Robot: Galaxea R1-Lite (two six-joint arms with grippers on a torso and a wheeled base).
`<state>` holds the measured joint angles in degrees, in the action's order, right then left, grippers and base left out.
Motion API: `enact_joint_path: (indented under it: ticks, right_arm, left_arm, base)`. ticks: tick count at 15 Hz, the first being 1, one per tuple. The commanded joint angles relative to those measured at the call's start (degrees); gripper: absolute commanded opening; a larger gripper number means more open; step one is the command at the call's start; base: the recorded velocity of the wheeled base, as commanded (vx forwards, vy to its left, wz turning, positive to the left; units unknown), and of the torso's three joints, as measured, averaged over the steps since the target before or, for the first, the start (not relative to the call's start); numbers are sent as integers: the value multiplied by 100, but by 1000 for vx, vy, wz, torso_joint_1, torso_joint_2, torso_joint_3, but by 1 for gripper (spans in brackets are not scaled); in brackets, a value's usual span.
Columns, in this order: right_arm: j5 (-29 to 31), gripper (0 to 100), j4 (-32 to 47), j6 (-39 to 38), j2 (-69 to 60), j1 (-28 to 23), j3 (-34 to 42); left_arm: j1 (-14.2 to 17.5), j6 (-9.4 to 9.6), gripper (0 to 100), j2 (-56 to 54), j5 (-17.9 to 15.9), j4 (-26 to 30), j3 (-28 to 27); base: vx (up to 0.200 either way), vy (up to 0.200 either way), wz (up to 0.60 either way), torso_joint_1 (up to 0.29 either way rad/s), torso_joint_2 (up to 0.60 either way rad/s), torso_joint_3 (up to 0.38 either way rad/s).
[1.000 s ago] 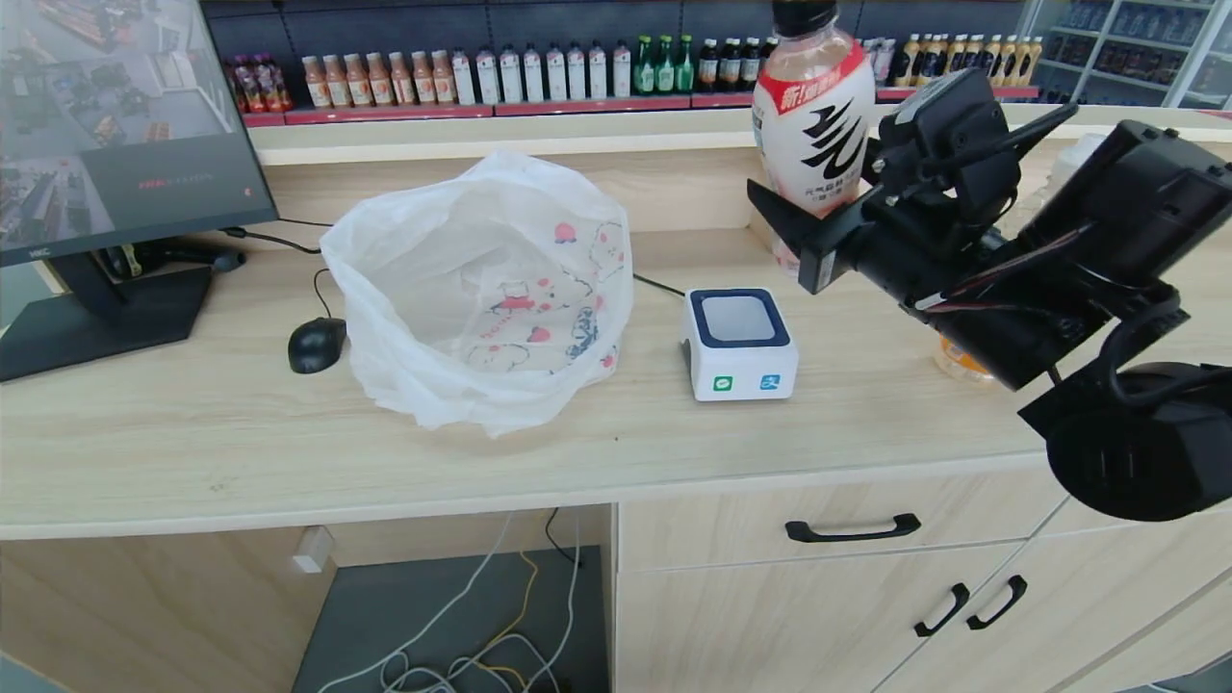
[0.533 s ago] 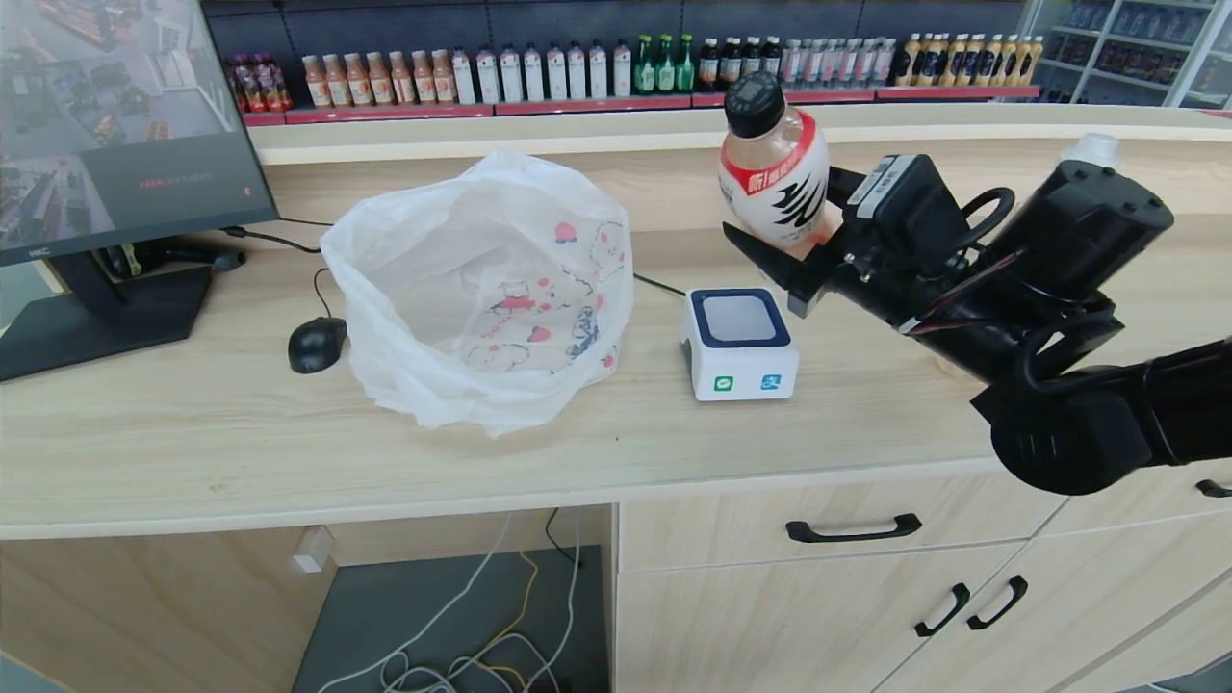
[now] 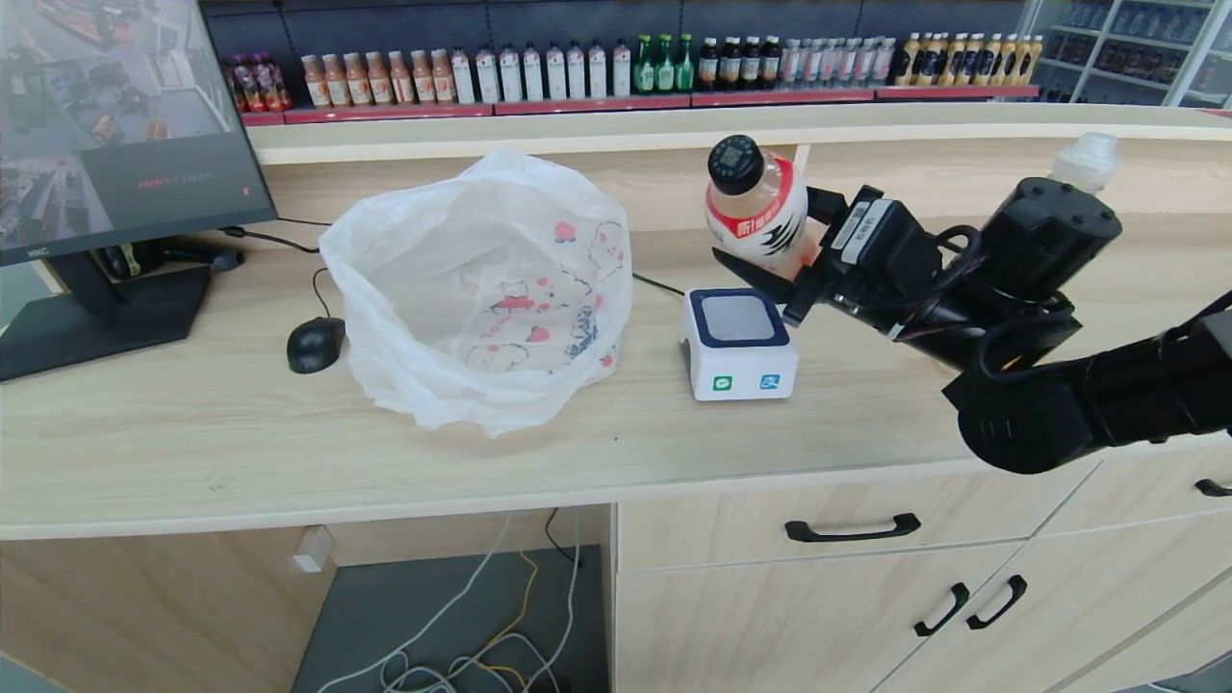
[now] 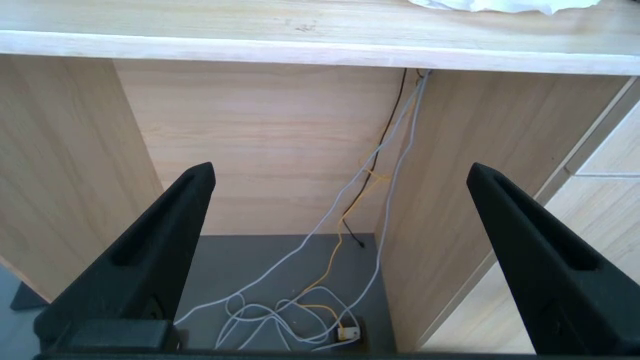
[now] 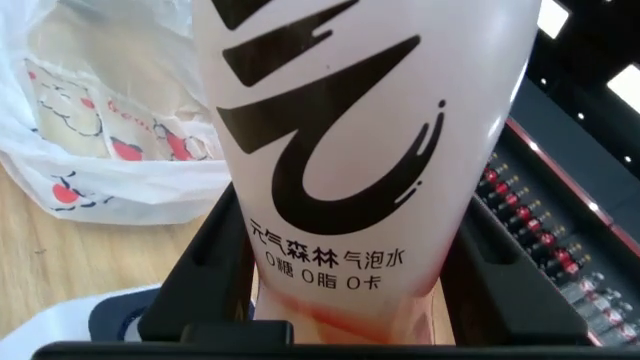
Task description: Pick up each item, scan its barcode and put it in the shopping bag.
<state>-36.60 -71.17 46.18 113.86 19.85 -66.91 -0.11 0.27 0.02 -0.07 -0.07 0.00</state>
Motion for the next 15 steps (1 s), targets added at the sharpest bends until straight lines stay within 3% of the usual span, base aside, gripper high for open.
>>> enact_joint_path:
  ticks: [1, 15]
  right_arm:
    - [-111, 0, 15, 23, 224, -7, -155]
    - [-928, 0, 42, 207, 470, -341, -340]
  left_arm:
    - [2, 0, 100, -2, -1, -1, 0]
    - [2, 0, 100, -2, -1, -1, 0]
  base:
    - [0, 0, 0, 0, 0, 0]
    - [0, 0, 0, 0, 0, 0]
